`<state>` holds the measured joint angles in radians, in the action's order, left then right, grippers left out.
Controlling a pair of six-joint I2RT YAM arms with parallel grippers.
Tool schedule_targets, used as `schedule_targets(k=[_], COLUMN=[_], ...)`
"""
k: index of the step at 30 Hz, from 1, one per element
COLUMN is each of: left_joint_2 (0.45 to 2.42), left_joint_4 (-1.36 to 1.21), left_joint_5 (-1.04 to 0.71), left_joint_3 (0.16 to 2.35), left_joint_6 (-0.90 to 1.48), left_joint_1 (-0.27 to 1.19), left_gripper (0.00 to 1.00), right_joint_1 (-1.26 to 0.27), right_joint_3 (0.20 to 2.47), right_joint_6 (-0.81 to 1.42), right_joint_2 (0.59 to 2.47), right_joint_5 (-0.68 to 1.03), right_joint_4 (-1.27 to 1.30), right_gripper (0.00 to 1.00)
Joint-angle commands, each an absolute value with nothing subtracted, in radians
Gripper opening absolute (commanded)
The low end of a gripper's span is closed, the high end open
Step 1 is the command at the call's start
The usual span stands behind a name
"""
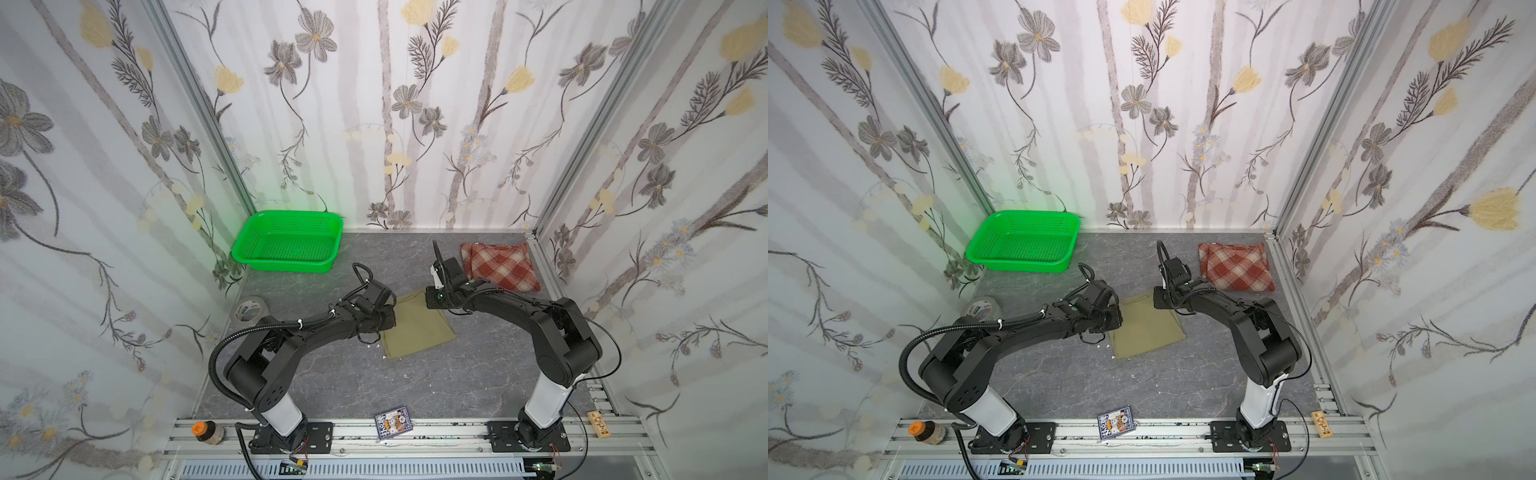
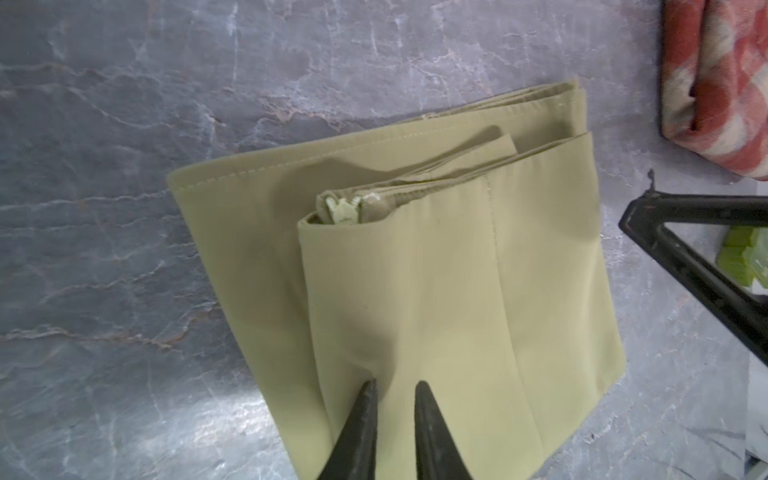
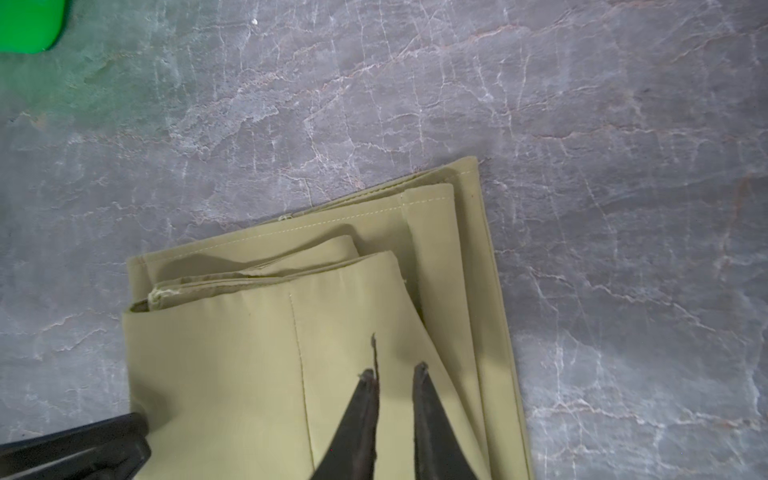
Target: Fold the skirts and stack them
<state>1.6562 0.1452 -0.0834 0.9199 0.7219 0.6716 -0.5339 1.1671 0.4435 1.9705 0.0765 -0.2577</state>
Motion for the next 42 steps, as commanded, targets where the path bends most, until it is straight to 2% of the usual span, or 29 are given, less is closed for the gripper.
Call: schedule_targets(k=[1,14,27,35,42], left_joint_2=[1.682,1.742,1.775,1.663,1.739], left_joint_4=[0.141,0.143,0.143,0.141,0.137], left_joint_5=[-0.044,-0.02,0.011,0.014,0.014], left_joint_3=[0.923,0.937,1.014,1.01,1.069], left_joint_6=[0.733,0.674,0.587,0.582,0.58], left_joint_1=[0.67,0.636,0.589,0.588,0.587], left_gripper=[0.18,0.18,0.17,0.18,0.17], right_joint_1=[-0.525,-0.479,-0.479,-0.48,-0.48], right_joint_3=[1.178,1.143,0.937,1.032,1.096], right_joint_6=[0.42,0.456,0.653,0.594,0.554], right_joint_2=[2.003,2.066,1.887,1.821,1.913], right_joint_5=[0.085,0.091,0.198,0.166,0.142], right_joint_4=[-0.221,-0.204,-0.106,-0.166,-0.171], right_gripper=[0.19,0.17,0.16,0.18,0.17])
